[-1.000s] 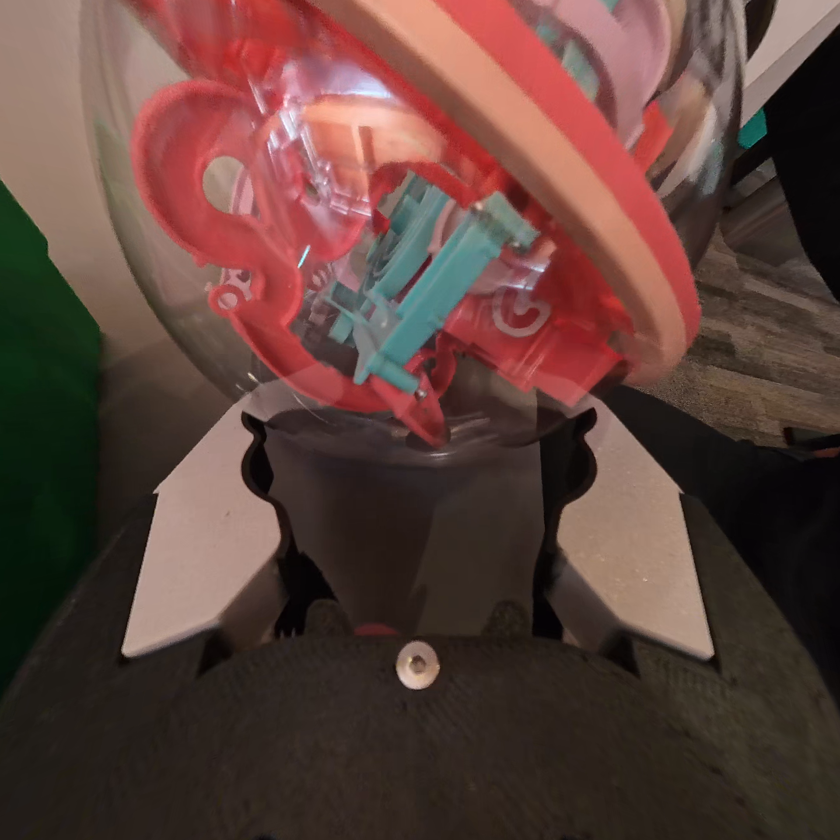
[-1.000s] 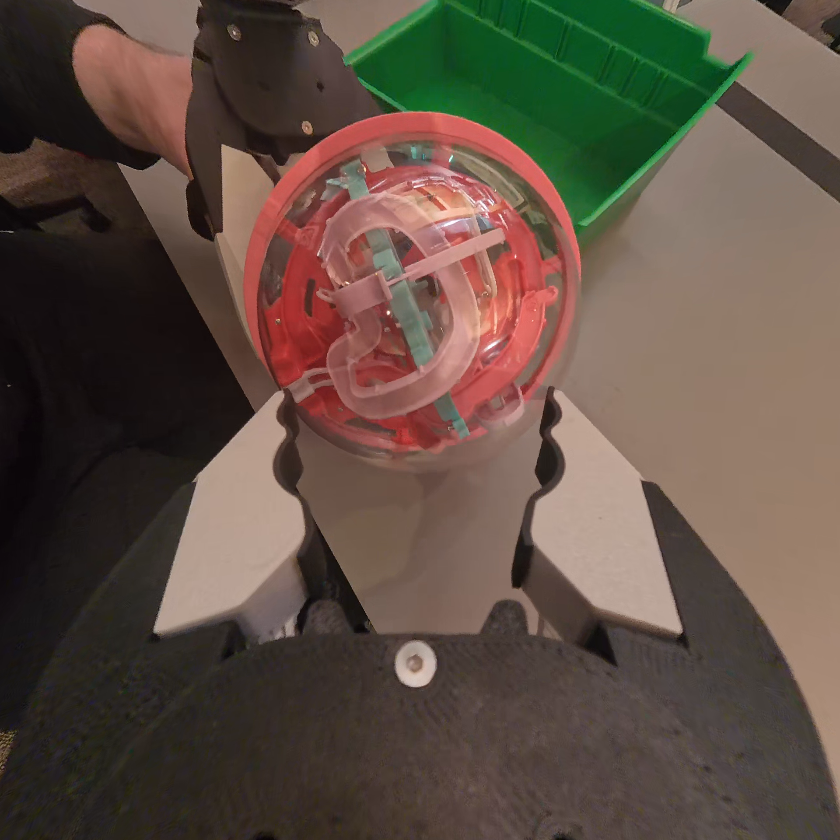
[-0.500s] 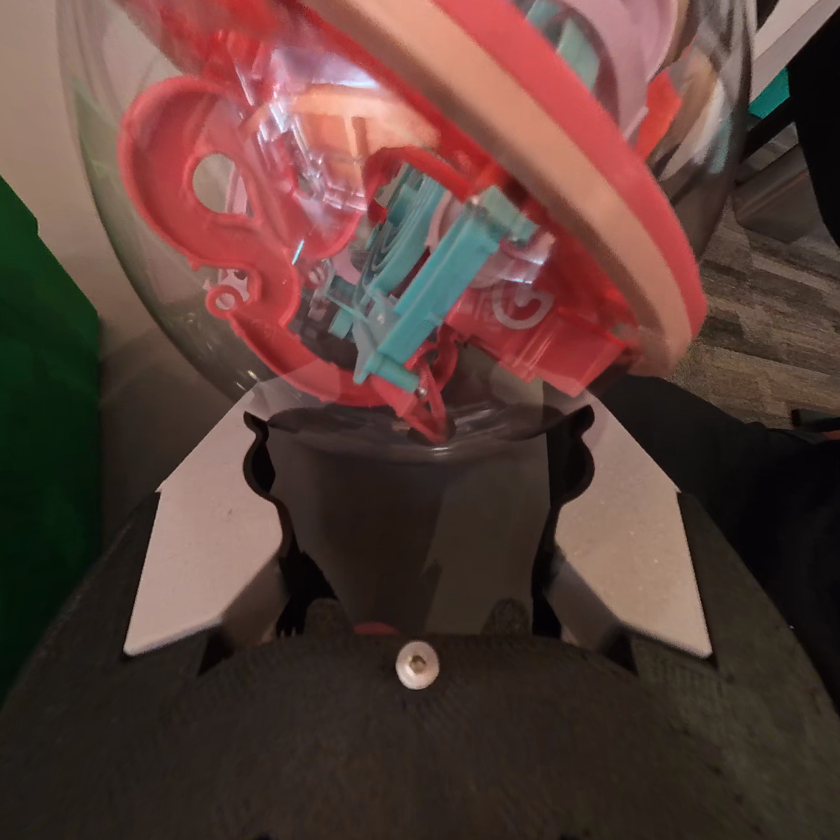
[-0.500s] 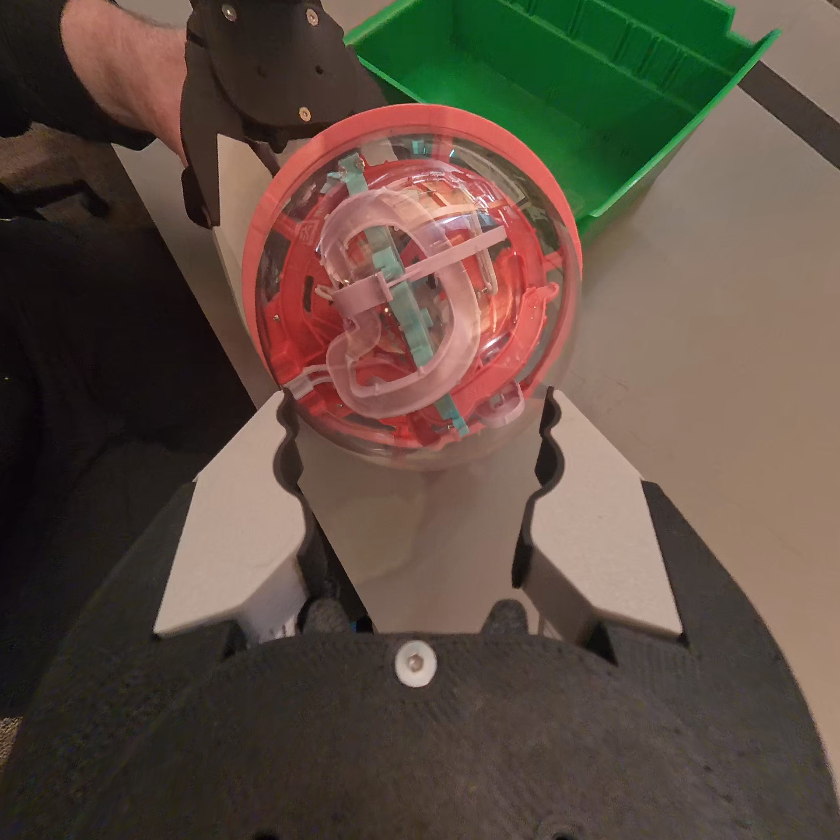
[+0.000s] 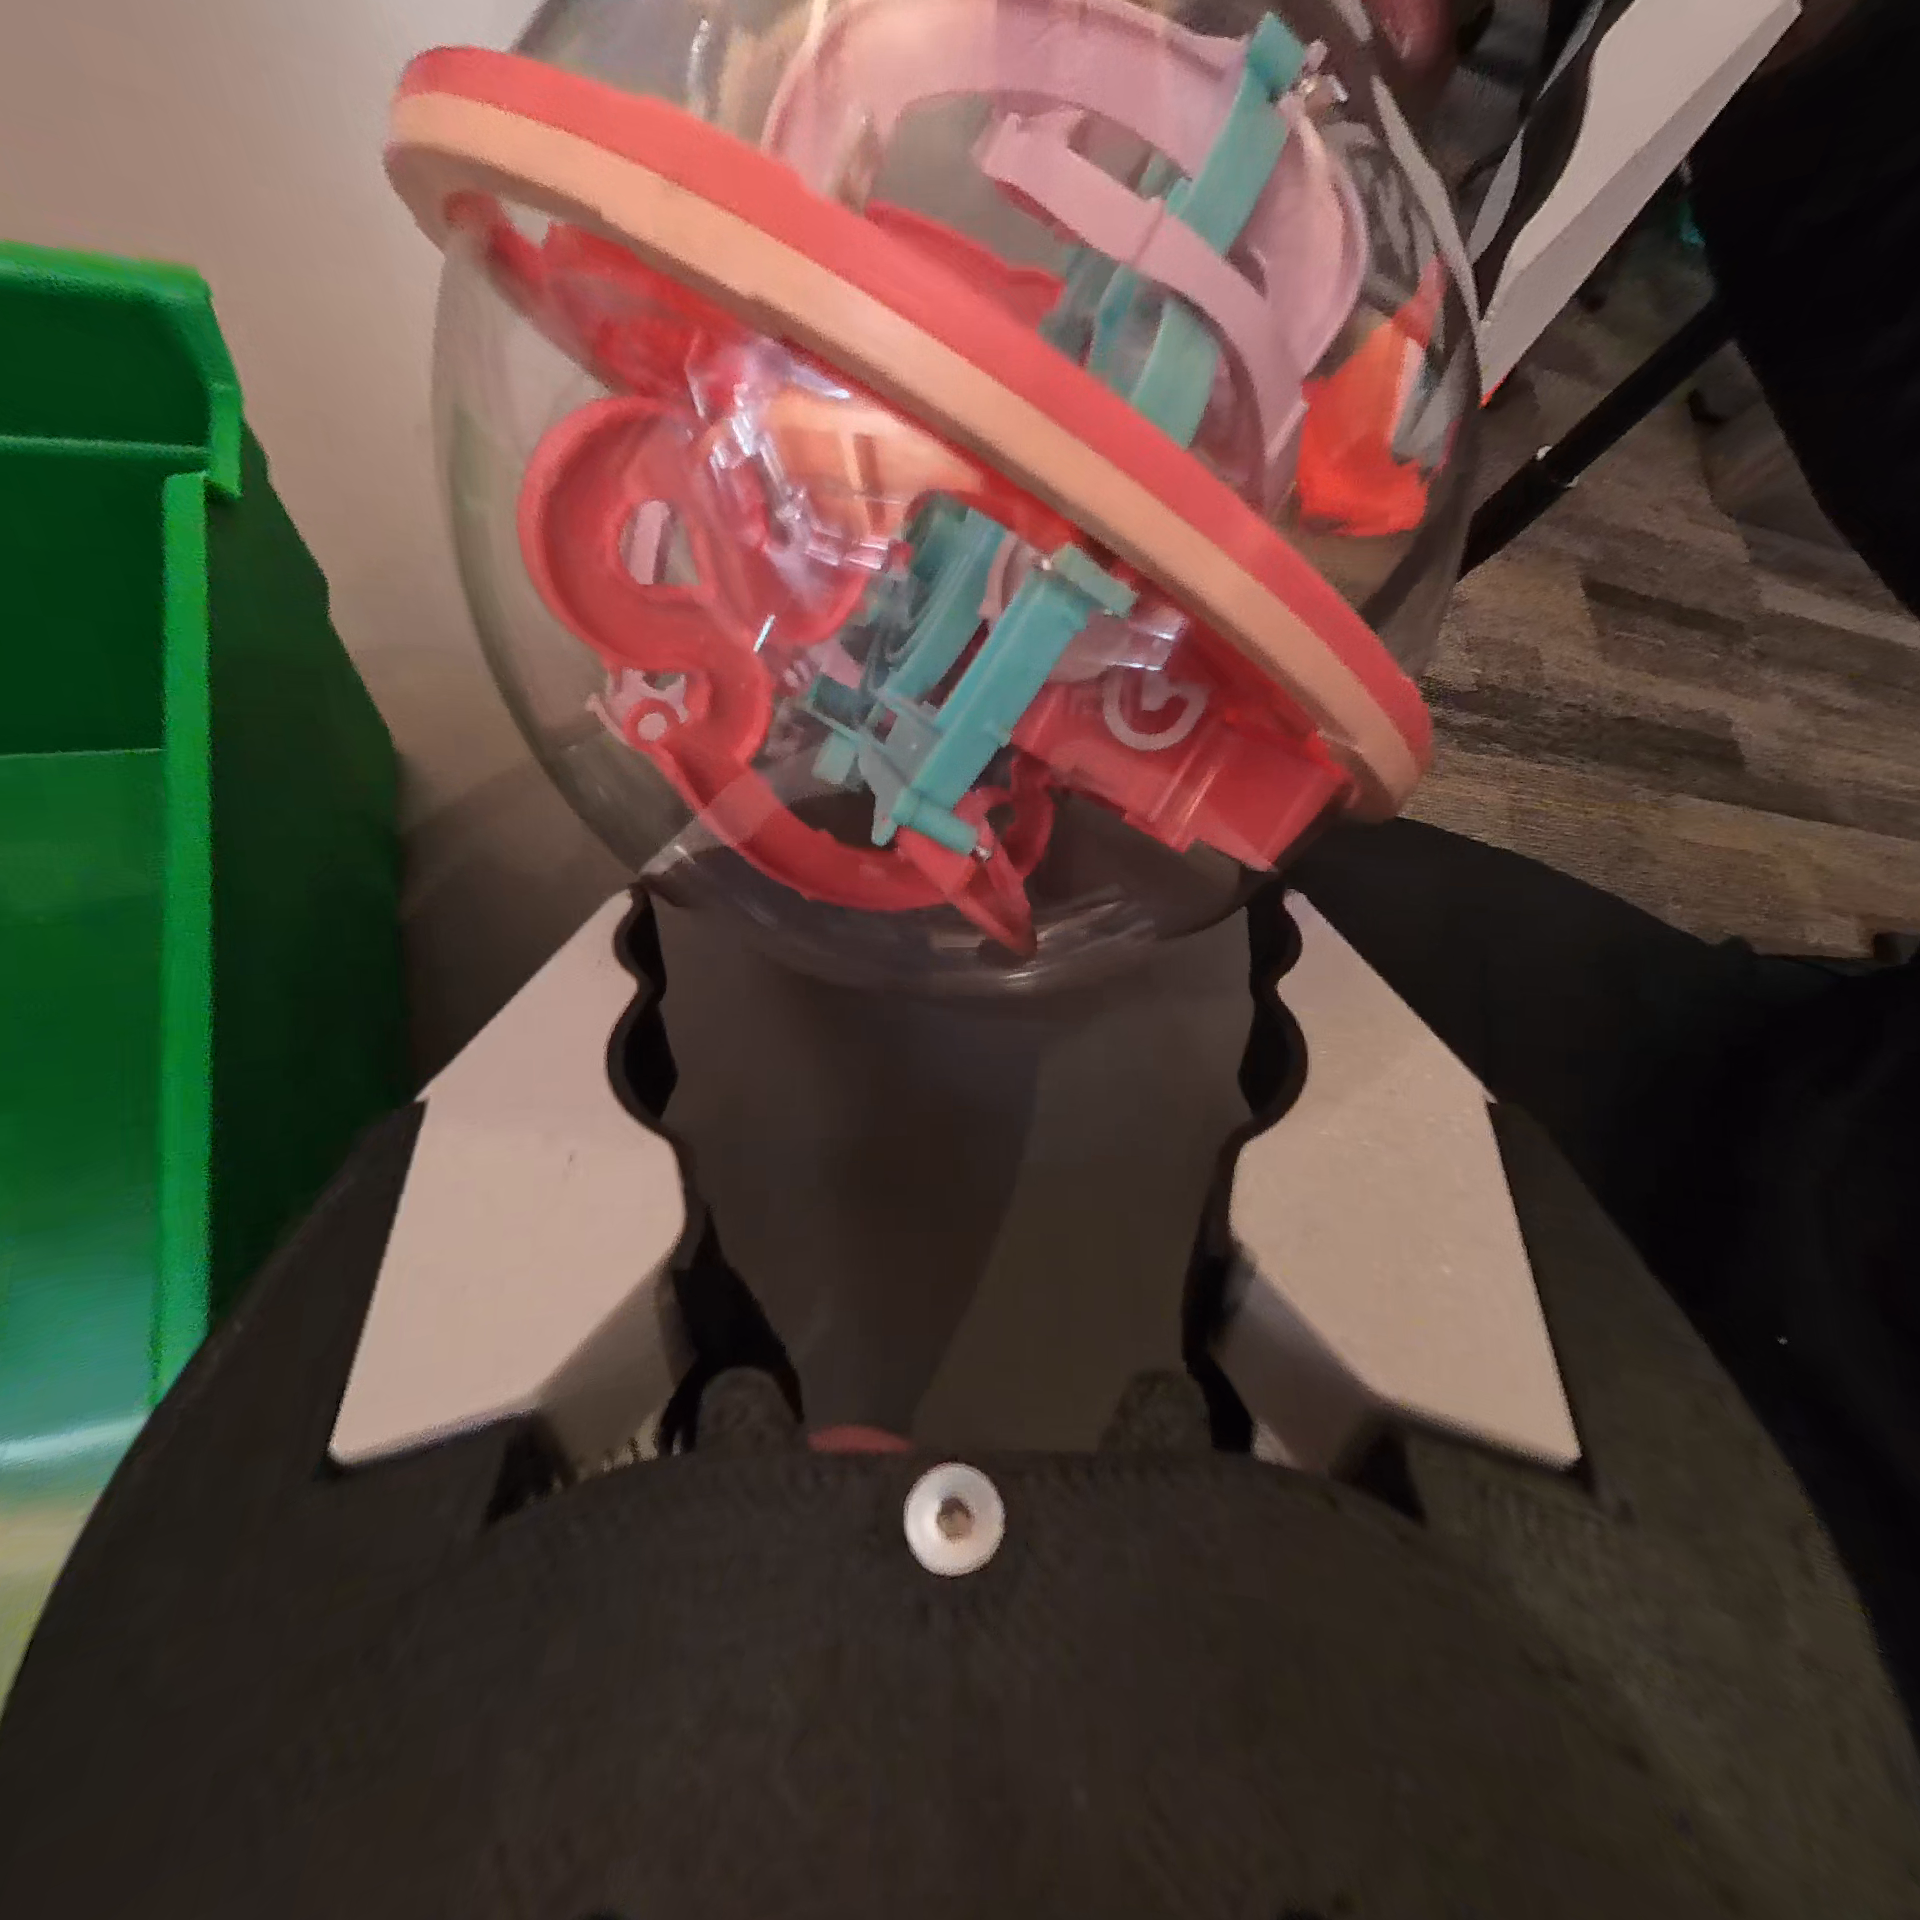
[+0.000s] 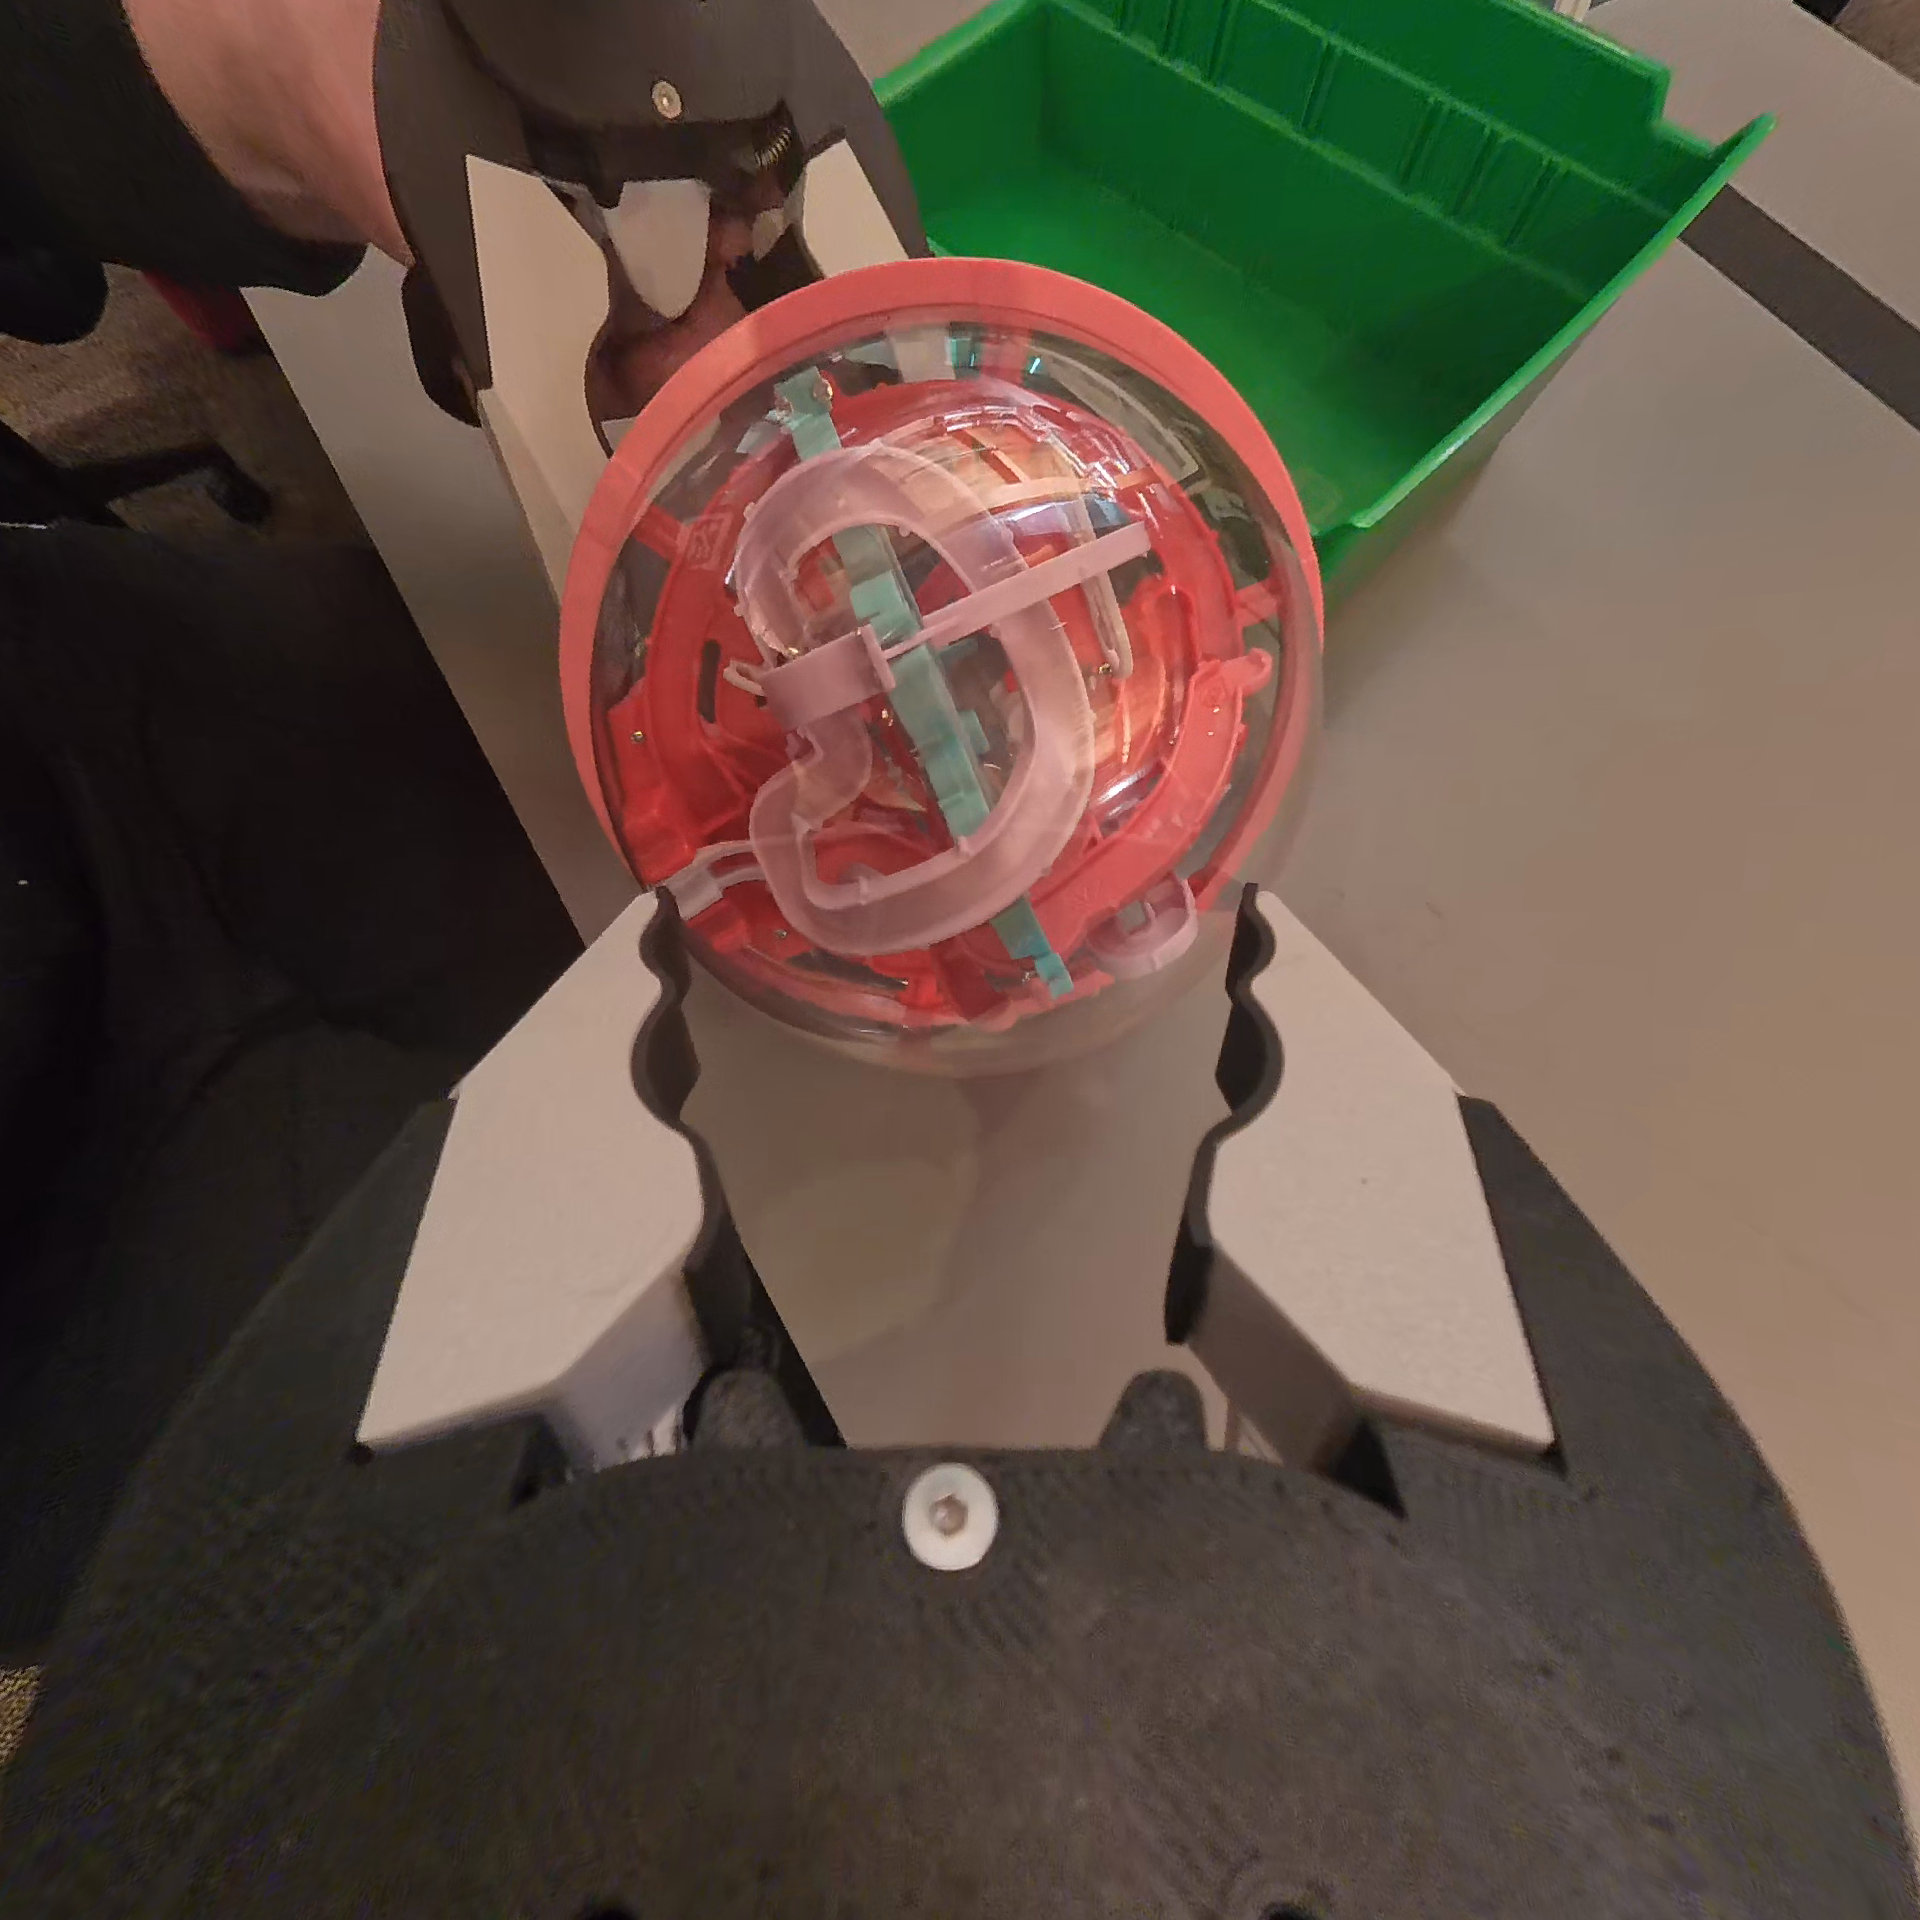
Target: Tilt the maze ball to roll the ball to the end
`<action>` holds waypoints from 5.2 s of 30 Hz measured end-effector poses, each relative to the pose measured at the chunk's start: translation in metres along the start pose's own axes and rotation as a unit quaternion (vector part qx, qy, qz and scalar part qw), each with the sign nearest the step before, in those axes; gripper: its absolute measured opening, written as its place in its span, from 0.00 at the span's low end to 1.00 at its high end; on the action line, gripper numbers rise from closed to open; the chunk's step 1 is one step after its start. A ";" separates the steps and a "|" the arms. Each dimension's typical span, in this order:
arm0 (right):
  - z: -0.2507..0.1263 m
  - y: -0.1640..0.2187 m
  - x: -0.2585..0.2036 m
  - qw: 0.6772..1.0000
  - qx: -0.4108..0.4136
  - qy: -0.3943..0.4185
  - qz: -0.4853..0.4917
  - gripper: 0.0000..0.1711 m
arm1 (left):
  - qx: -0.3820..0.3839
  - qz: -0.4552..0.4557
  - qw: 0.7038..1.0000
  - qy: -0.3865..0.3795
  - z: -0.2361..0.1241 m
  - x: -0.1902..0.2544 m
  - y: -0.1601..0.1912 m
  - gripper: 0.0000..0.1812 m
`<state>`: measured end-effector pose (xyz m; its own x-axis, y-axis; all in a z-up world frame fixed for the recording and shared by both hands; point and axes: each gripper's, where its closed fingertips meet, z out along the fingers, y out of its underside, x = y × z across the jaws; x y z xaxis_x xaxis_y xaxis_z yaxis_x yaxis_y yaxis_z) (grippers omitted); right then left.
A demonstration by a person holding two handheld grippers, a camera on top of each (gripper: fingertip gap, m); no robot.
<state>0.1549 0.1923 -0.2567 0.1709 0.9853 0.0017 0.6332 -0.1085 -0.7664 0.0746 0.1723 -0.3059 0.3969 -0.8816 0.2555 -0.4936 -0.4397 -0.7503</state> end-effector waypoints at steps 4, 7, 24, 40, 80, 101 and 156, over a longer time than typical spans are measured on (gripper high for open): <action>-0.001 -0.005 0.001 1.000 -0.002 -0.007 0.004 0.60 | 0.004 -0.022 1.000 0.019 0.004 0.002 0.002 0.61; -0.001 -0.008 0.002 1.000 -0.010 -0.017 0.008 0.60 | 0.008 -0.043 0.998 0.036 0.006 0.004 0.003 0.61; 0.000 -0.019 0.008 0.997 -0.055 -0.046 0.017 0.60 | 0.010 -0.095 0.991 0.094 0.013 0.008 0.006 0.62; 0.000 -0.023 0.009 0.993 -0.103 -0.054 0.012 0.60 | 0.003 -0.110 0.986 0.122 0.019 0.011 0.008 0.62; 0.004 -0.024 0.013 0.987 -0.146 -0.063 0.022 0.64 | 0.038 -0.105 0.990 0.082 0.004 0.003 -0.006 0.57; 0.002 -0.025 0.017 0.981 -0.164 -0.090 0.057 0.64 | 0.021 -0.141 0.980 0.140 0.014 0.012 -0.006 0.57; 0.001 -0.015 0.014 0.990 -0.115 -0.051 0.067 0.75 | 0.018 -0.148 0.973 0.177 0.029 0.027 -0.009 0.51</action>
<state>0.1468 0.2082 -0.2462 0.1951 0.9668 -0.1650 0.7671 -0.2552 -0.5886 0.1121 0.1576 -0.3106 0.2223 -0.7239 0.6531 -0.3682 -0.6826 -0.6312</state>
